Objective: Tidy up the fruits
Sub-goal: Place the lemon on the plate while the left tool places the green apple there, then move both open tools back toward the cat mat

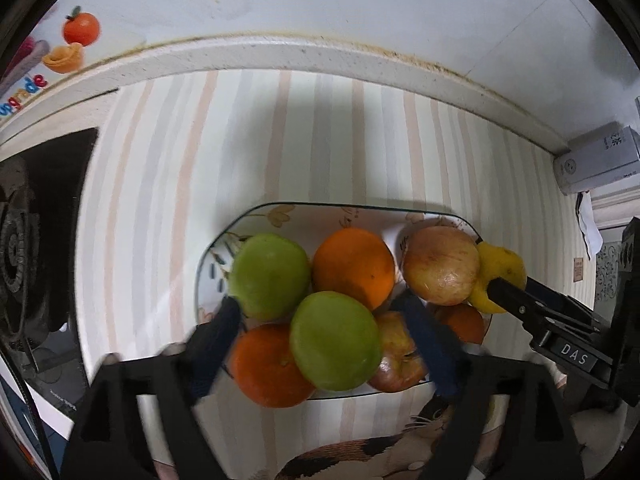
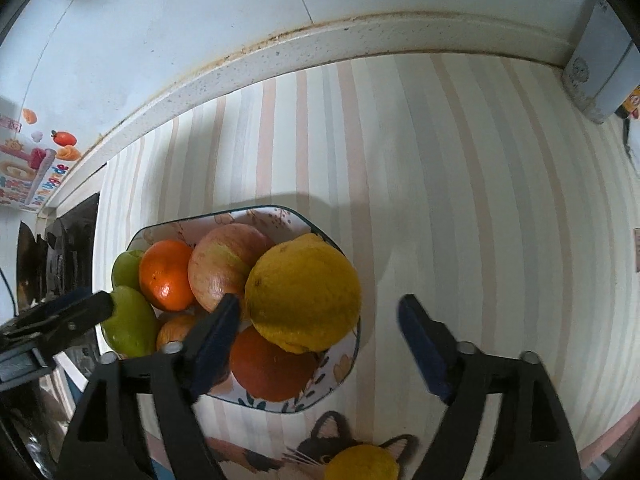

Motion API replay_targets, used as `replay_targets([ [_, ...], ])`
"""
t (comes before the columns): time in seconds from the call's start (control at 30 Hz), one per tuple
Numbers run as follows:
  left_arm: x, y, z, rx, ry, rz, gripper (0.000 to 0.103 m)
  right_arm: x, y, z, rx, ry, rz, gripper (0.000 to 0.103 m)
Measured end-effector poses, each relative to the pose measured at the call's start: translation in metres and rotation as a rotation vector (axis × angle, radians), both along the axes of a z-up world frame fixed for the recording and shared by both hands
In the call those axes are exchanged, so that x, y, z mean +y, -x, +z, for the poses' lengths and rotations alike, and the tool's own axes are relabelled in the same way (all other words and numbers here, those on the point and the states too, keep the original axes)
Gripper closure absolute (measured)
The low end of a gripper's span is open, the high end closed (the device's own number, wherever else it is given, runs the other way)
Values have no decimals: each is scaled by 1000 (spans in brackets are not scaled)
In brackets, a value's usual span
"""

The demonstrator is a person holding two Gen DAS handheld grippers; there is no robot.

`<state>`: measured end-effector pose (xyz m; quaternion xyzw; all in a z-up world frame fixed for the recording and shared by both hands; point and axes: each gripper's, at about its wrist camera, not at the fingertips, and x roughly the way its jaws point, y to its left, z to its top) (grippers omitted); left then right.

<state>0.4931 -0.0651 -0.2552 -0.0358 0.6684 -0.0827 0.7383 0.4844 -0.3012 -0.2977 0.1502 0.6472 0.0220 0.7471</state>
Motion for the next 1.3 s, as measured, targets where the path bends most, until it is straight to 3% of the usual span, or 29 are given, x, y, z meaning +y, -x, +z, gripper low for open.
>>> replay_targets([
  [0.4, 25, 65, 39, -118, -63, 24, 10, 37, 83, 63, -102, 168, 43, 8],
  [0.7, 41, 129, 81, -214, -82, 13, 10, 67, 155, 119, -194, 196, 35, 8],
  [1.0, 46, 182, 133, -351, -102, -7, 10, 74, 201, 161, -264, 215, 16, 8],
  [1.3, 50, 228, 177, -447, -76, -20, 10, 84, 251, 220, -366, 225, 11, 8],
])
